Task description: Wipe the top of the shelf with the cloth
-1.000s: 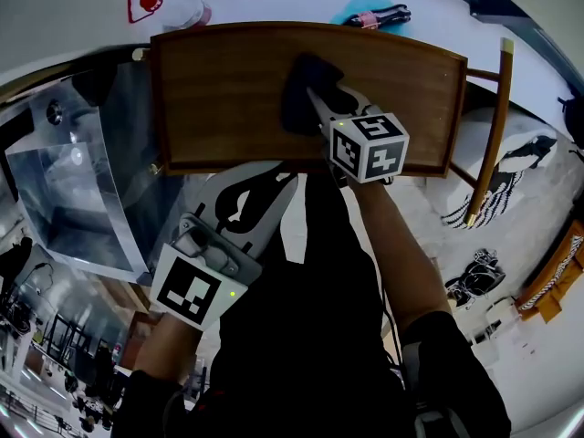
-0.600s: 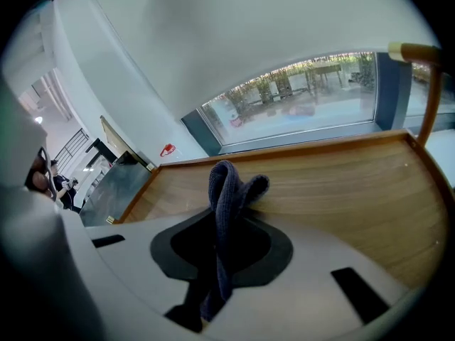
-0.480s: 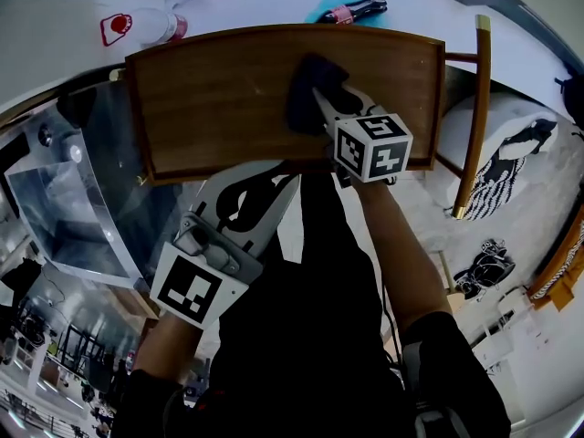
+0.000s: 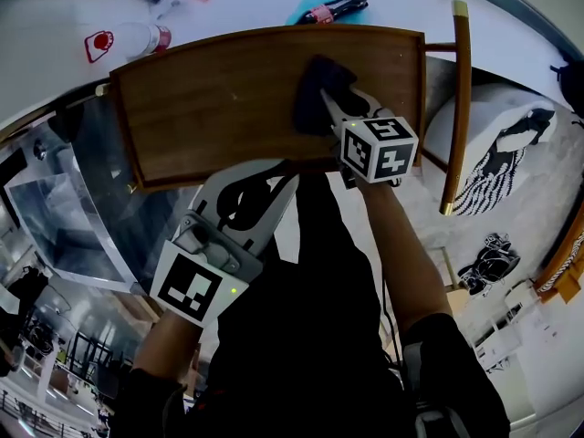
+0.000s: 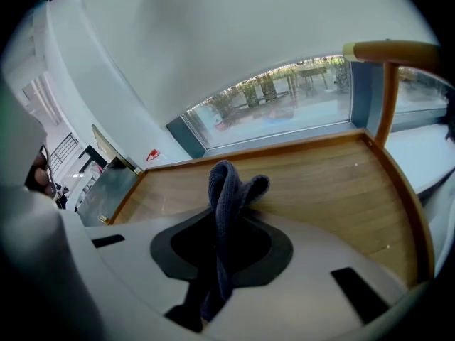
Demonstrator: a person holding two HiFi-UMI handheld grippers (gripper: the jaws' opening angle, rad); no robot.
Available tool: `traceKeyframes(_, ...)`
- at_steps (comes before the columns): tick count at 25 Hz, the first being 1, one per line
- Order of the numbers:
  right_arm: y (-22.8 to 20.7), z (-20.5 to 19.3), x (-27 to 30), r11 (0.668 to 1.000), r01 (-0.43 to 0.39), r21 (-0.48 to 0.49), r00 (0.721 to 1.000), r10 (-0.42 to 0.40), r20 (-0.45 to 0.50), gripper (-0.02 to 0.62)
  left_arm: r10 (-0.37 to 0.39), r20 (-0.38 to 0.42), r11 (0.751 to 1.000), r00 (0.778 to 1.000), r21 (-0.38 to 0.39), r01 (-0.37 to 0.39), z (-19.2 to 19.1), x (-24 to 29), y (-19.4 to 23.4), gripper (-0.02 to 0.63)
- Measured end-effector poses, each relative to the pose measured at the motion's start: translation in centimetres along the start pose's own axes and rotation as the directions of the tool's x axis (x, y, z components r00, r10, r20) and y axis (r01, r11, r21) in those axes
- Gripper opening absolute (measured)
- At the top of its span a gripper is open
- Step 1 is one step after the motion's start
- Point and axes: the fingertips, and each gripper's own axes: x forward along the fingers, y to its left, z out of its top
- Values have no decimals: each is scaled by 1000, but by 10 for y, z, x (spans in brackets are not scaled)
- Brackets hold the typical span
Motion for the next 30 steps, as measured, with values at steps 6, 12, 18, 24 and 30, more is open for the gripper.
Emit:
traceKeyframes(6,-26,0,-17,999,29,21,1000,-29,11,58,-25,-7,1000,1000,9,25,3,19,-14,43)
traceKeyframes(12,-49,1,-31,997,60,41,998,-61,20,58,-38,-8,999,999,18,38,6,33,-24,41)
traceKeyframes(18,-72,3,-45,994,100,48,995,-101,25,58,-44,-6,999,999,23,45,8,40,-30,40)
traceKeyframes(24,-82,2,-55,989,145,10,989,-145,12,58,-44,5,999,999,22,43,9,42,-33,40)
traceKeyframes(30,-77,5,-61,985,170,-21,985,-170,14,58,-36,27,999,999,19,36,13,33,-33,40)
